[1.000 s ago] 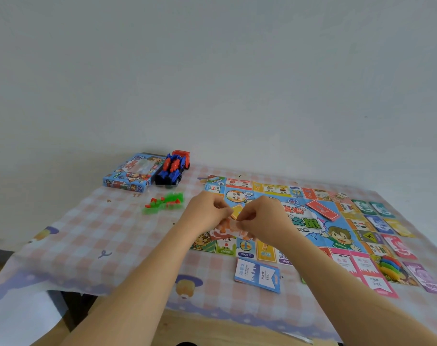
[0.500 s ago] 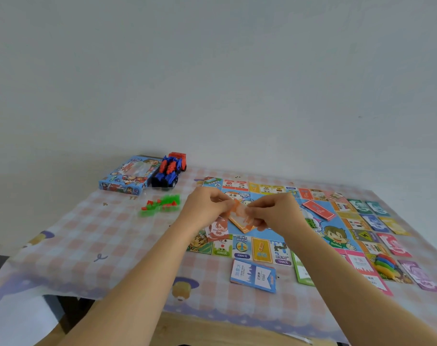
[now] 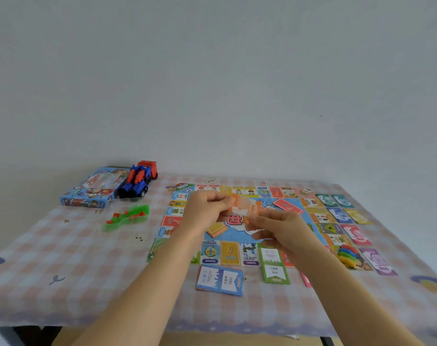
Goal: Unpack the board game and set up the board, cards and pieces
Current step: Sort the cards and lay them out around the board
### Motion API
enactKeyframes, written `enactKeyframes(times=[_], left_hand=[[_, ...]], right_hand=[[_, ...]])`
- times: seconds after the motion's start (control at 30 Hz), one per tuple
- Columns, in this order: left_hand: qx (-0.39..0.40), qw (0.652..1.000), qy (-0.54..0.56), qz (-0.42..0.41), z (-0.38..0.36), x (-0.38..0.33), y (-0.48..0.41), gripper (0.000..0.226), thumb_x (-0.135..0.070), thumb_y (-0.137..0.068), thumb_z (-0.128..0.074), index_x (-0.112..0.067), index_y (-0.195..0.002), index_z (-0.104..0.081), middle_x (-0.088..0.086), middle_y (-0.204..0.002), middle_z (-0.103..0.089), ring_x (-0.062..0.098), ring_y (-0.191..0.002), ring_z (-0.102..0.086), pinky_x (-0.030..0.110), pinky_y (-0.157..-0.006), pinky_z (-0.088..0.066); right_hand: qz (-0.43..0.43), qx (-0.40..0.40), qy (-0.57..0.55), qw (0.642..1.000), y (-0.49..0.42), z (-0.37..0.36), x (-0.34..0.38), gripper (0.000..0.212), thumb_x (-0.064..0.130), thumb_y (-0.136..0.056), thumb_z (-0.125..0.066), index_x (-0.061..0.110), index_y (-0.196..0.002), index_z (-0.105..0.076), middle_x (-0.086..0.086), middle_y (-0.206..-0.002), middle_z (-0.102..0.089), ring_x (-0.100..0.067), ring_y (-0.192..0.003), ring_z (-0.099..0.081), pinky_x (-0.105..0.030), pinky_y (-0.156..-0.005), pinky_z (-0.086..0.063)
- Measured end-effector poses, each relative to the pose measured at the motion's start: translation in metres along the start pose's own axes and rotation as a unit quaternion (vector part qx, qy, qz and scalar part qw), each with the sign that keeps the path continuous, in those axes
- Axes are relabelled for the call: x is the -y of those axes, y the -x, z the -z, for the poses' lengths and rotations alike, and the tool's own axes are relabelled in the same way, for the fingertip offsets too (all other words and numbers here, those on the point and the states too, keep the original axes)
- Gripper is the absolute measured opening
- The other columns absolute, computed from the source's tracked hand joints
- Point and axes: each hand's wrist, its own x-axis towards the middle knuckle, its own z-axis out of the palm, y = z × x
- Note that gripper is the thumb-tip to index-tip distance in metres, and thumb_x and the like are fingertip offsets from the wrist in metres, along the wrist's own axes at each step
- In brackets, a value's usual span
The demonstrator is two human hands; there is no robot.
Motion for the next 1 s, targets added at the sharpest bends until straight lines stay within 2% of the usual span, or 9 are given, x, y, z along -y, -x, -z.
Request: enactKeyframes(times=[0.2,0.27,0.37,0.47,0.53,0.7,0.8,0.87,1.0], left_hand=[[0.094,0.994,-0.047,0.017,-0.033,-0.002,0.006,0.005,-0.011,-0.086,-0.068,-0.007,-0.085,-0.071,0.005,-0.073,-0.071,0.009,-0.059,-0.065,0.021,-0.059,-0.055],[0.121,0.989,-0.078,0.022,-0.043,-0.001,0.008,0.005,-0.014,-0.085,-0.069,-0.01,-0.085,-0.07,0.003,-0.075,-0.071,0.009,-0.062,-0.065,0.019,-0.059,-0.055],[0.088,0.993,-0.073,-0.011,-0.056,-0.001,0.006,0.007,-0.017,-0.086,-0.068,-0.011,-0.09,-0.07,0.004,-0.079,-0.071,0.009,-0.064,-0.064,0.019,-0.06,-0.055],[0.099,0.993,-0.068,-0.008,-0.069,-0.006,0.004,0.001,-0.014,-0.086,-0.068,-0.015,-0.085,-0.069,0.001,-0.077,-0.07,0.006,-0.063,-0.064,0.018,-0.057,-0.054],[0.119,0.988,-0.101,-0.008,-0.079,-0.007,0.003,0.006,-0.013,-0.084,-0.07,-0.018,-0.081,-0.069,-0.001,-0.075,-0.07,0.006,-0.063,-0.064,0.018,-0.058,-0.054],[0.124,0.985,-0.121,-0.008,-0.102,-0.006,-0.001,0.005,-0.012,-0.082,-0.071,-0.015,-0.085,-0.069,0.0,-0.074,-0.071,0.005,-0.061,-0.065,0.019,-0.06,-0.055],[0.127,0.984,-0.121,-0.007,-0.114,-0.006,-0.004,0.005,-0.008,-0.082,-0.071,-0.012,-0.085,-0.069,0.001,-0.07,-0.07,0.007,-0.059,-0.063,0.019,-0.061,-0.055],[0.131,0.984,-0.124,-0.009,-0.12,-0.008,-0.005,0.004,-0.007,-0.082,-0.071,-0.01,-0.085,-0.07,0.001,-0.069,-0.069,0.008,-0.058,-0.063,0.019,-0.06,-0.056],[0.137,0.984,-0.115,-0.008,-0.136,-0.009,-0.005,0.014,-0.004,-0.083,-0.069,-0.016,-0.076,-0.068,-0.002,-0.064,-0.069,0.007,-0.056,-0.064,0.02,-0.062,-0.057]], right_hand=[[0.014,-0.133,-0.156,0.979,0.0,0.025,0.002,0.007,0.007,-0.079,-0.074,0.005,-0.083,-0.069,-0.01,-0.072,-0.071,-0.013,-0.056,-0.065,-0.02,-0.052,-0.055],[0.022,-0.158,-0.136,0.978,-0.001,0.037,0.0,0.011,0.009,-0.078,-0.075,0.005,-0.087,-0.07,-0.009,-0.071,-0.071,-0.013,-0.056,-0.065,-0.022,-0.055,-0.056],[0.043,-0.177,-0.081,0.98,-0.001,0.052,-0.002,0.005,0.008,-0.079,-0.074,0.007,-0.084,-0.072,-0.006,-0.063,-0.07,-0.014,-0.056,-0.063,-0.027,-0.062,-0.057],[0.062,-0.188,-0.063,0.978,0.001,0.065,-0.005,0.002,0.01,-0.08,-0.074,0.009,-0.079,-0.072,-0.005,-0.06,-0.069,-0.015,-0.055,-0.063,-0.026,-0.059,-0.055],[0.068,-0.191,-0.054,0.978,0.001,0.072,-0.007,0.004,0.013,-0.079,-0.075,0.009,-0.081,-0.073,-0.006,-0.063,-0.071,-0.015,-0.056,-0.064,-0.026,-0.059,-0.055],[0.078,-0.191,-0.069,0.976,0.003,0.087,-0.01,0.011,0.018,-0.079,-0.075,0.01,-0.085,-0.073,-0.008,-0.067,-0.072,-0.016,-0.059,-0.066,-0.028,-0.063,-0.058],[0.081,-0.235,-0.096,0.964,0.002,0.102,-0.013,0.009,0.017,-0.086,-0.067,0.012,-0.082,-0.072,-0.005,-0.069,-0.071,-0.012,-0.057,-0.066,-0.023,-0.058,-0.056],[0.074,-0.266,-0.113,0.954,0.002,0.115,-0.013,0.013,0.017,-0.09,-0.062,0.013,-0.081,-0.072,-0.007,-0.074,-0.072,-0.015,-0.061,-0.065,-0.026,-0.061,-0.057],[0.068,-0.273,-0.114,0.953,0.004,0.133,-0.014,0.015,0.013,-0.091,-0.059,0.012,-0.082,-0.07,-0.009,-0.076,-0.07,-0.016,-0.062,-0.063,-0.024,-0.06,-0.057]])
